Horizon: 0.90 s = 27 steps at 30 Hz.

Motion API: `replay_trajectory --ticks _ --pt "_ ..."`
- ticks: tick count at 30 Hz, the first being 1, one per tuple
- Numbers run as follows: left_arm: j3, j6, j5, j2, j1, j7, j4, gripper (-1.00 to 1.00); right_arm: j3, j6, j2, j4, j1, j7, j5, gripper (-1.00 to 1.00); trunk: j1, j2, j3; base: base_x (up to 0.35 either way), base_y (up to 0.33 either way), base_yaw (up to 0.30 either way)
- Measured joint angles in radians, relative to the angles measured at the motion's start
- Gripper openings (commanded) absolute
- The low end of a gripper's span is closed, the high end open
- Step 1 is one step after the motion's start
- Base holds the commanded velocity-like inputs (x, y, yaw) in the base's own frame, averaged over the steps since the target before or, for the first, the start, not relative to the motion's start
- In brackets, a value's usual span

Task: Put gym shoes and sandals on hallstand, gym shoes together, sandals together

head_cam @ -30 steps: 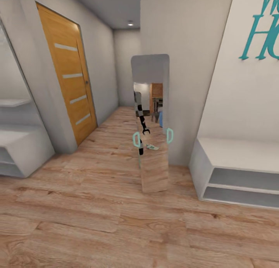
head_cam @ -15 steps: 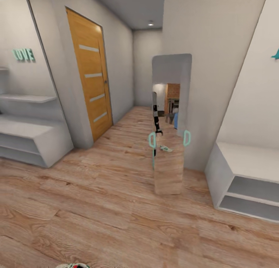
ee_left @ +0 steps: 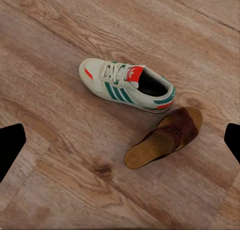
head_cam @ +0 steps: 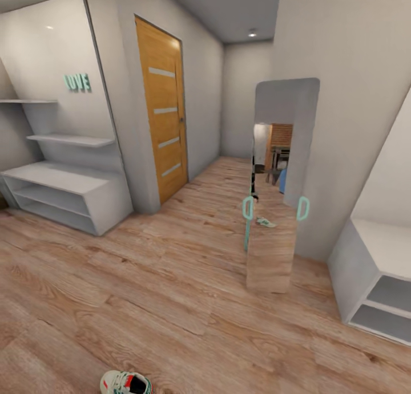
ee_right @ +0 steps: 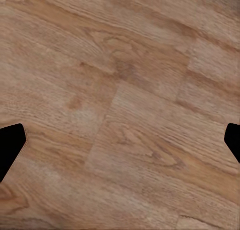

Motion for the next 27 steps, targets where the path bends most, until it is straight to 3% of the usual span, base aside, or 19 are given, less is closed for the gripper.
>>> replay_trajectory --ticks 13,21,27 --pt "0.0 0.001 0.0 0.0 0.0 0.0 0.0 1.0 0.0 0.0 0.0 -0.001 0.0 0.0 0.0 1.0 0.0 0.0 0.0 0.0 0.0 0.258" --pt "0.0 0.001 0.0 0.0 0.0 0.0 0.0 1.0 -0.001 0.0 0.0 -0.001 0.0 0.0 0.0 1.0 0.0 0.0 0.0 0.0 0.013 0.049" --pt "0.0 0.002 0.001 0.0 0.0 0.0 0.0 1.0 -0.002 0.0 0.0 -0.001 0.0 0.0 -0.001 1.0 0.0 0.0 0.0 0.0 0.214 0.004"
